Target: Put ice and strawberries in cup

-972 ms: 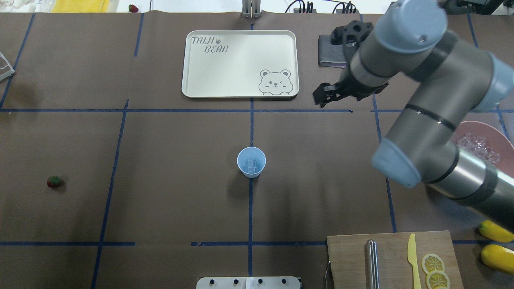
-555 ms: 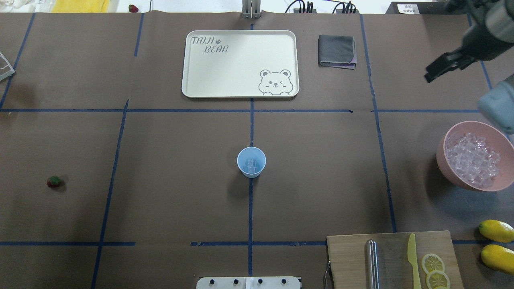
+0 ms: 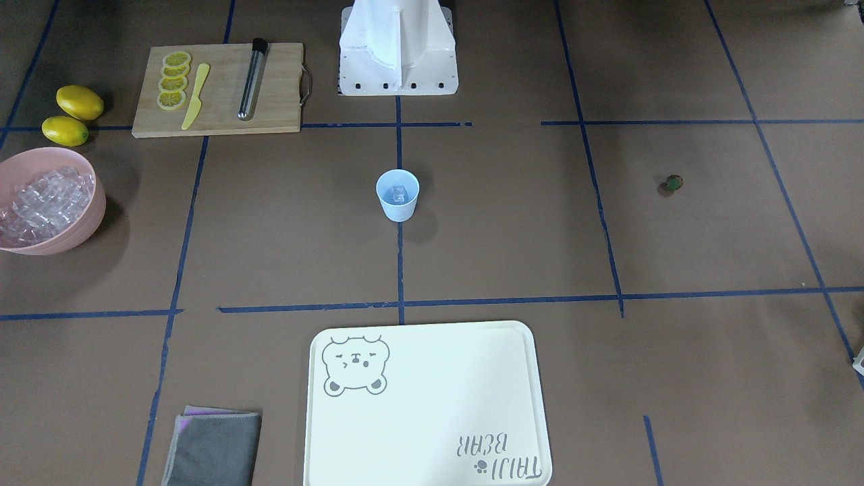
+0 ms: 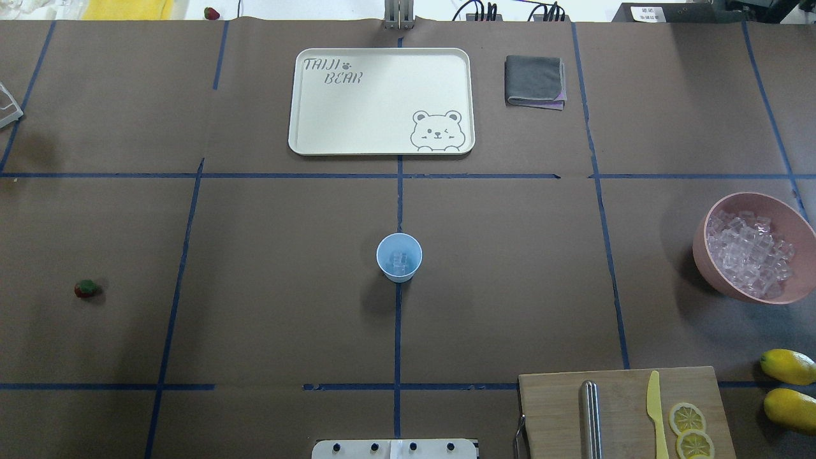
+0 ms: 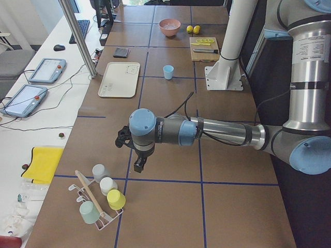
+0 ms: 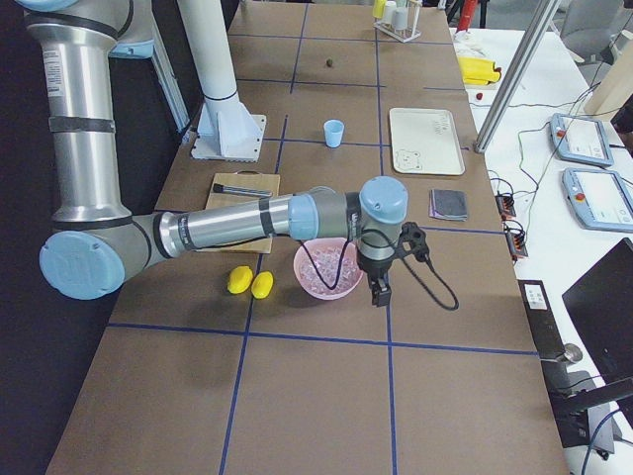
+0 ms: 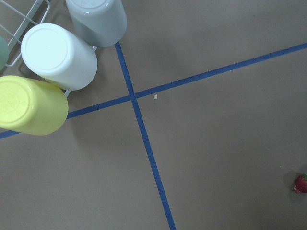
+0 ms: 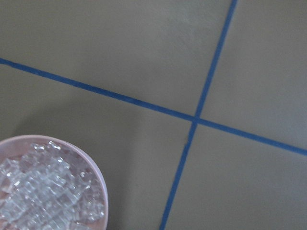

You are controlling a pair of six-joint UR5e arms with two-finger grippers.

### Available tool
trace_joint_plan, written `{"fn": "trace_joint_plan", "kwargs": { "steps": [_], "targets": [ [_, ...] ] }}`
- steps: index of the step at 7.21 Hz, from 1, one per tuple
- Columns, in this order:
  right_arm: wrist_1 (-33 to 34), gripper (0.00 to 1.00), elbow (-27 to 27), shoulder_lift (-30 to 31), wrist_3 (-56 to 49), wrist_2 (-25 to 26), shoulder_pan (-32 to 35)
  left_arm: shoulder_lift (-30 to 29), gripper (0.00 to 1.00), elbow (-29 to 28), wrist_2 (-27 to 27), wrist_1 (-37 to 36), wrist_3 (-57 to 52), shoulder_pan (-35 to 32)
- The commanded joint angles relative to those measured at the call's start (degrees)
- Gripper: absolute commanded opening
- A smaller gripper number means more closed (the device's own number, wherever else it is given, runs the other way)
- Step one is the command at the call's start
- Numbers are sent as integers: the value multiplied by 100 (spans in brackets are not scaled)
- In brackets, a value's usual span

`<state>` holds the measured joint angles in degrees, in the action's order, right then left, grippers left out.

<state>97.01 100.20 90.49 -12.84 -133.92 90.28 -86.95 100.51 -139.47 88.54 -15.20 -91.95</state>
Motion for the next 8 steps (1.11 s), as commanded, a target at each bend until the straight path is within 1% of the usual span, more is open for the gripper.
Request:
{"fn": "trace_joint_plan", "kwargs": {
  "steps": [1, 2, 3, 4, 5, 6, 7, 8],
  "targets": [
    [-33, 99, -88, 522, -44, -3, 306, -24, 100, 12, -19, 5, 105, 10],
    [-33, 99, -88, 514, 9, -3, 306, -50, 100, 178, -10, -21, 235, 10],
    [-33, 99, -88, 505, 0, -11, 306, 19, 100, 597, 16, -21, 872, 97],
    [-33, 99, -79, 505, 9, -12, 306, 29, 100, 941, 42, -21, 1609, 368],
    [-33, 99, -88, 505, 0, -12, 306, 29, 100, 1275, 86, -21, 2260, 858],
    [-33, 99, -97, 514, 0, -12, 306, 38, 100, 1478, 295, -12, 2702, 1219],
    [-42, 99, -105, 514, -8, -12, 306, 38, 100, 1593, 410, -3, 3159, 1676],
    [-33, 99, -106, 523, -17, -12, 306, 38, 100, 1568, 507, 284, 3364, 2072]
  ]
}}
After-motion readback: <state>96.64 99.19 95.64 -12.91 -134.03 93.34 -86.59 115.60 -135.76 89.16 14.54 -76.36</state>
